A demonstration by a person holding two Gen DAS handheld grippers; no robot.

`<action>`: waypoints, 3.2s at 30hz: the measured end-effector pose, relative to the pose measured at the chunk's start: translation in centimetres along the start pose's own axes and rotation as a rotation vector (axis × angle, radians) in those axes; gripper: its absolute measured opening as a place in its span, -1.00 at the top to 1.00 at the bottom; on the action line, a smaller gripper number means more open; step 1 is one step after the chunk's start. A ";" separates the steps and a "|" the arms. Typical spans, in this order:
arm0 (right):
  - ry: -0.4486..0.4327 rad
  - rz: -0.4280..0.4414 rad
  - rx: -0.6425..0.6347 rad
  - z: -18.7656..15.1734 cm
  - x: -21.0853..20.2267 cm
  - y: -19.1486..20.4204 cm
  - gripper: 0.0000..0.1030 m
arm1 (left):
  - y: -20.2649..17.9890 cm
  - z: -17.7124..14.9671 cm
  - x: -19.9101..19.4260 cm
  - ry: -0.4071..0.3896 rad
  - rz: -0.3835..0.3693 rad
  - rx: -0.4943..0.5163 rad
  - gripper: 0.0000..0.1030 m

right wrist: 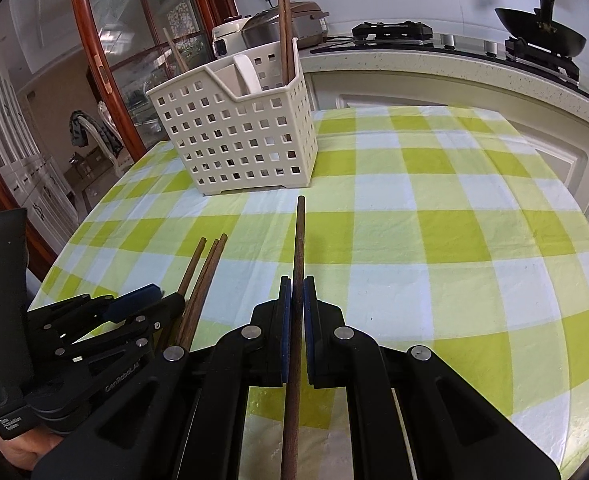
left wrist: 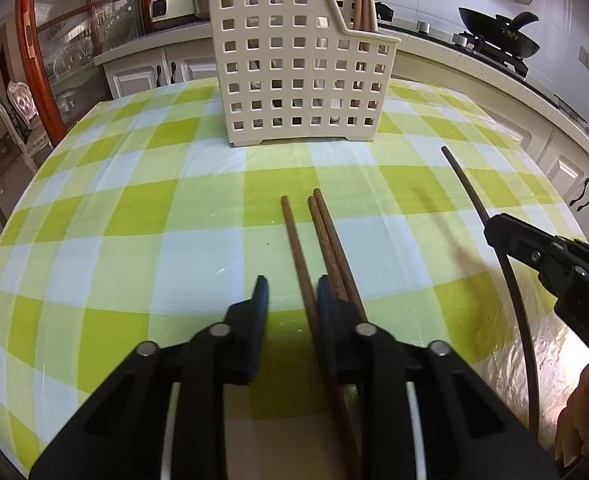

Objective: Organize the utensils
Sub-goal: 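Lift the chopstick upright with the right tool and carry it over the caddy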

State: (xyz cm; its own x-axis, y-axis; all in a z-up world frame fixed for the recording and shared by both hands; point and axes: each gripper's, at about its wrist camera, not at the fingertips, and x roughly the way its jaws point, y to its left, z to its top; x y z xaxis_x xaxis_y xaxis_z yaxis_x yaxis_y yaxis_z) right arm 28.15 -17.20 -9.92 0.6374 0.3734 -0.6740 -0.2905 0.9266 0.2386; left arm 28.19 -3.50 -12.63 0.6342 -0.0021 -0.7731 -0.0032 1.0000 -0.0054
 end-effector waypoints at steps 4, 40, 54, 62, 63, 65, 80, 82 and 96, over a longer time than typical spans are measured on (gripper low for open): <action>0.001 0.001 0.006 -0.1 0.0 -0.1 0.88 | -0.8 0.0 0.0 0.000 -0.009 0.031 0.85; -0.218 0.023 -0.100 3.3 -8.3 5.8 0.88 | 3.6 0.7 -14.1 -0.378 -0.067 -0.015 0.88; -0.276 0.025 -0.130 2.9 -11.0 7.4 0.88 | 3.5 -0.4 -17.7 -0.468 -0.046 0.003 0.88; -0.303 0.024 -0.159 2.8 -11.8 8.5 0.88 | 3.9 -0.3 -18.7 -0.493 -0.046 0.003 0.88; -0.306 0.023 -0.162 2.8 -11.9 8.6 0.88 | 4.0 -0.2 -18.6 -0.493 -0.046 0.003 0.88; -0.311 0.021 -0.168 2.9 -11.9 8.7 0.88 | 4.1 -0.1 -18.5 -0.494 -0.046 0.004 0.88; -0.344 0.006 -0.204 3.7 -12.0 9.1 0.88 | 4.3 1.1 -18.8 -0.498 -0.054 0.020 0.88; -0.349 0.004 -0.212 3.9 -12.1 9.4 0.88 | 4.4 1.2 -18.9 -0.499 -0.055 0.021 0.88; -0.398 -0.012 -0.244 7.4 -11.7 9.5 0.88 | 5.2 3.9 -19.7 -0.526 -0.067 0.032 0.88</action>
State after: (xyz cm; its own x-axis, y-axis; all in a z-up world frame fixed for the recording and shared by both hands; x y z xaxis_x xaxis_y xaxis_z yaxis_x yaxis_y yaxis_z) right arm 23.23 -12.47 5.34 0.8524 0.3944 -0.3433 -0.4101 0.9116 0.0290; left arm 18.71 1.72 5.08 0.9344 -0.0708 -0.3491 0.0690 0.9975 -0.0176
